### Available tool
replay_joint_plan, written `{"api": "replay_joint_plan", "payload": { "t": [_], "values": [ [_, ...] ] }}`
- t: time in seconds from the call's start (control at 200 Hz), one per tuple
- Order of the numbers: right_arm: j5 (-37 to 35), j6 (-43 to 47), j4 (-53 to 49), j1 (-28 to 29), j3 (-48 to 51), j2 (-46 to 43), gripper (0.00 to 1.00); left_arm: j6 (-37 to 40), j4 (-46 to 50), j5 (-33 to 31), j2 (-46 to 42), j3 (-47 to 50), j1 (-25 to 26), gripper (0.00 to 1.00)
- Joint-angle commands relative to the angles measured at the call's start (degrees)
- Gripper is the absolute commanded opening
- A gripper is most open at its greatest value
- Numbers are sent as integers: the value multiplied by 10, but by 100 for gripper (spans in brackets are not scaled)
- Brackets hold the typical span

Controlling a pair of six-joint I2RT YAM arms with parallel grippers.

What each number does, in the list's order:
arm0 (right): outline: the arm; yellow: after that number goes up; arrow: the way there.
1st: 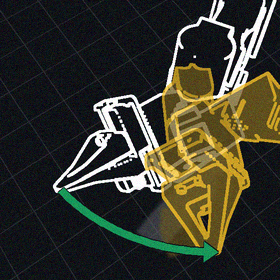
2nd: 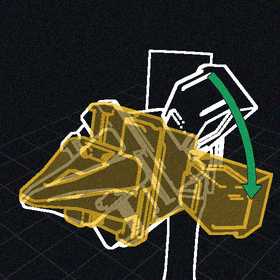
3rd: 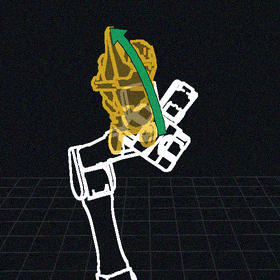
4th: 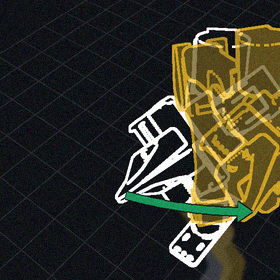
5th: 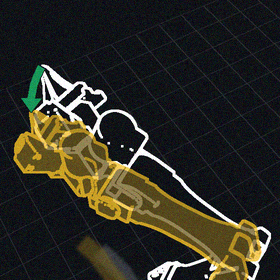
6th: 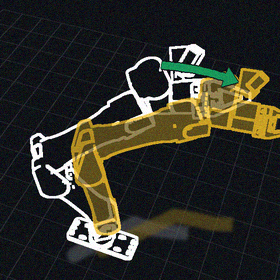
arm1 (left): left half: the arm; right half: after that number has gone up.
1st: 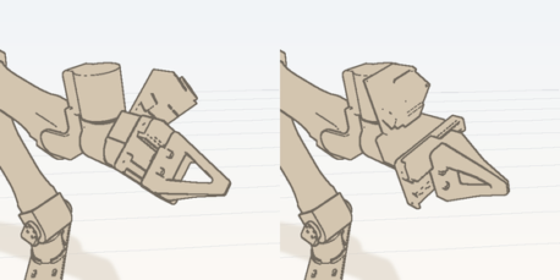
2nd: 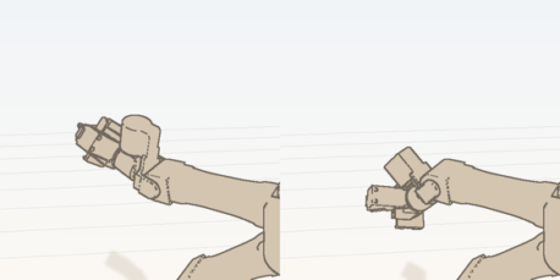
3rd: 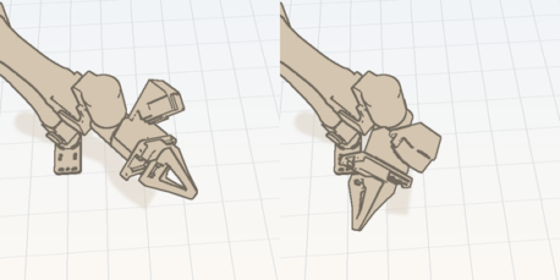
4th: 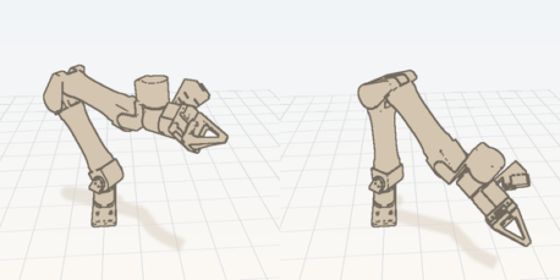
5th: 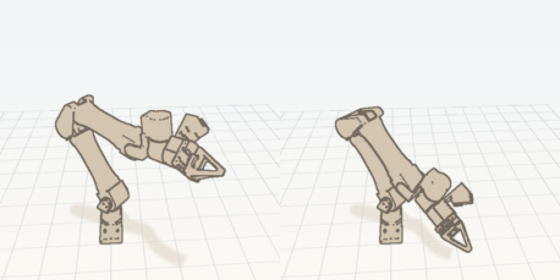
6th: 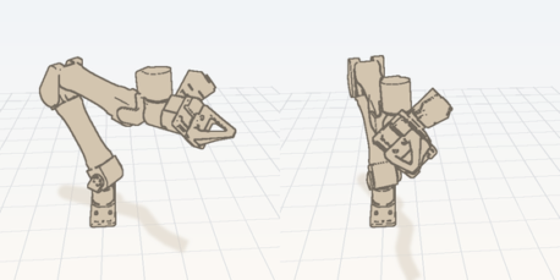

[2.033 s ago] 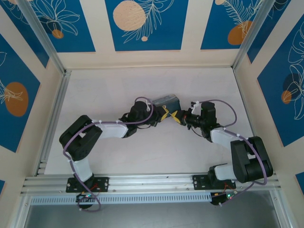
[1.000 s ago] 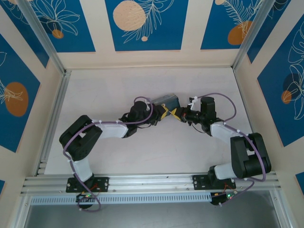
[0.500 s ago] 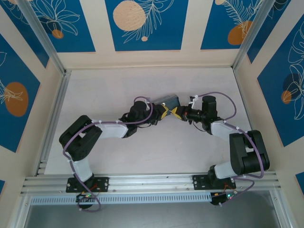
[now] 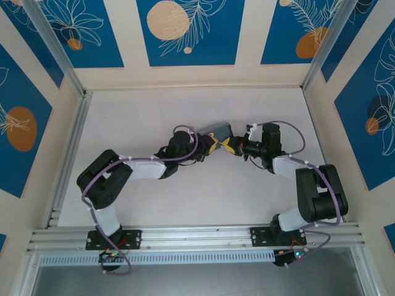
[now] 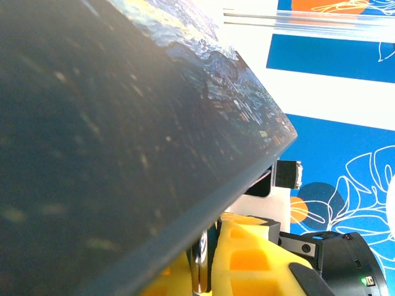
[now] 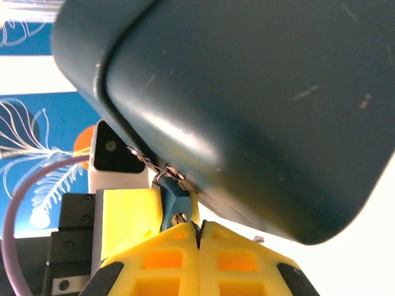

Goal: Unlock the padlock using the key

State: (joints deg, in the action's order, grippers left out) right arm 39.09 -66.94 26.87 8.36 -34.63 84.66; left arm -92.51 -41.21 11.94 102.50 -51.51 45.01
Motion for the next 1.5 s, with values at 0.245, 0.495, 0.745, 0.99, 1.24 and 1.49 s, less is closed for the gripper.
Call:
{"api": "replay_joint_plan", "payload": {
  "t": [0.245, 0.495, 0.745, 0.99, 1.24, 1.49],
  "values": [
    [23, -105, 55, 17, -19, 23, 0, -5, -60, 77, -10, -23, 35, 0],
    [19, -36, 9, 11, -21, 33, 0, -18, -76, 71, -14, -22, 35, 0],
    [35, -71, 89, 5, 1, 79, 0, -26, -98, 66, -19, -24, 37, 0],
    [64, -113, 154, 5, -7, 96, 0, -30, -125, 65, -10, -22, 39, 0],
    [90, -113, 178, -10, -8, 117, 0, -32, -167, 57, -14, -13, 39, 0],
    [98, -168, 225, -11, 6, 124, 0, -23, -185, 53, -15, -10, 39, 0]
  ]
}}
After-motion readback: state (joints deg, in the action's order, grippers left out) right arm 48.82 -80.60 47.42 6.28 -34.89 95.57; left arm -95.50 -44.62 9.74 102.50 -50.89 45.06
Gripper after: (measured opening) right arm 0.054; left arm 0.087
